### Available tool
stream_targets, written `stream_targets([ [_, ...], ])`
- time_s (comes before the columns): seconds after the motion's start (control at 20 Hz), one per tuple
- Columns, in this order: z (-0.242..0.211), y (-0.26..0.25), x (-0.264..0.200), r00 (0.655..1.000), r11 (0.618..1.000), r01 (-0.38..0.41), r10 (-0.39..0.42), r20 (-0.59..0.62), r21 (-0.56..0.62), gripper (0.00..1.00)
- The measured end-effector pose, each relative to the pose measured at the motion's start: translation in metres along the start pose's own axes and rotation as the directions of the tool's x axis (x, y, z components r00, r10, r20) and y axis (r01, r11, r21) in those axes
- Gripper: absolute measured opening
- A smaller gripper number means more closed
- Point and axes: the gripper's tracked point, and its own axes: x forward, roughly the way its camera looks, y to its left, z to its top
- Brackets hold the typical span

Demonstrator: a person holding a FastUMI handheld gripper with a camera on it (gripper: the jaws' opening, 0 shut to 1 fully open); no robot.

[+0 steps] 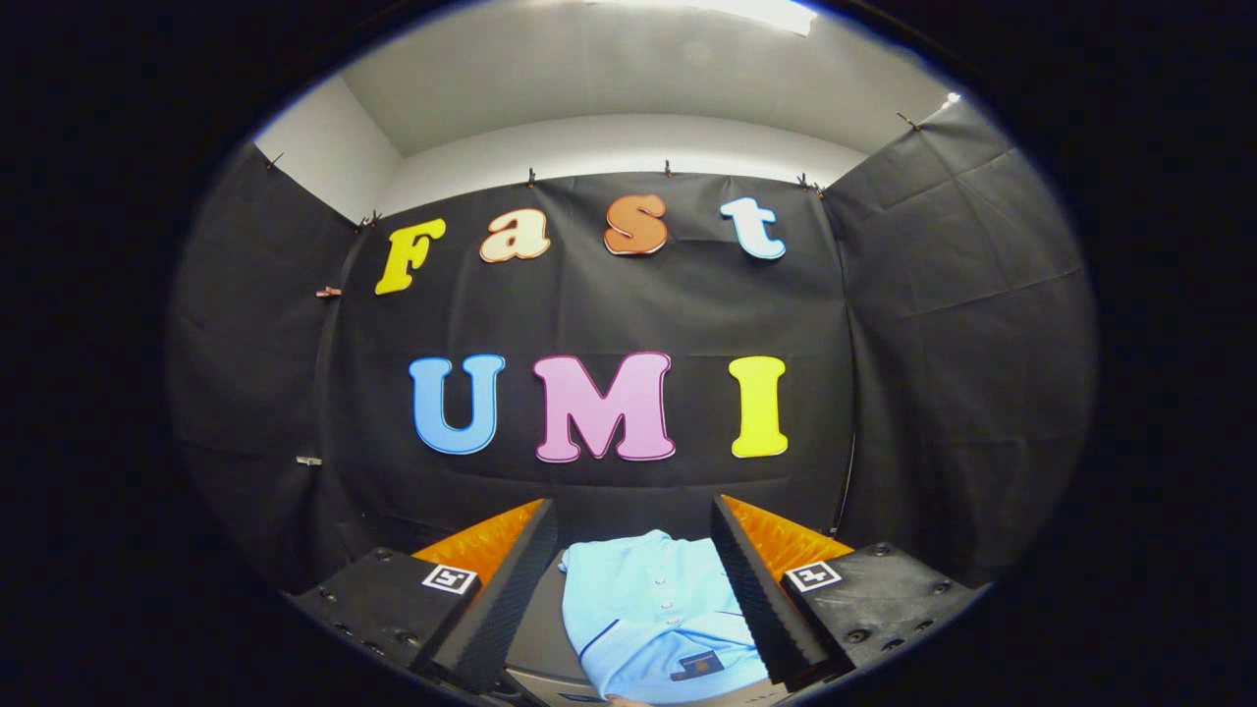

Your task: Put the clothes into the washing machine and then close the washing machine lid.

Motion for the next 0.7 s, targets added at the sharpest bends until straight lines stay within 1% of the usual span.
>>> stream_targets([
  [0.15,-0.014,0.002,0.033,0.998,1.0,-0.01,0.009,-0.066,-0.009,0.98],
  [0.4,-0.041,-0.006,0.082,0.984,0.999,0.01,-0.017,-0.179,-0.038,0.98],
  [0.7,-0.085,-0.019,0.119,0.944,0.997,0.032,-0.052,-0.327,-0.065,0.99],
])
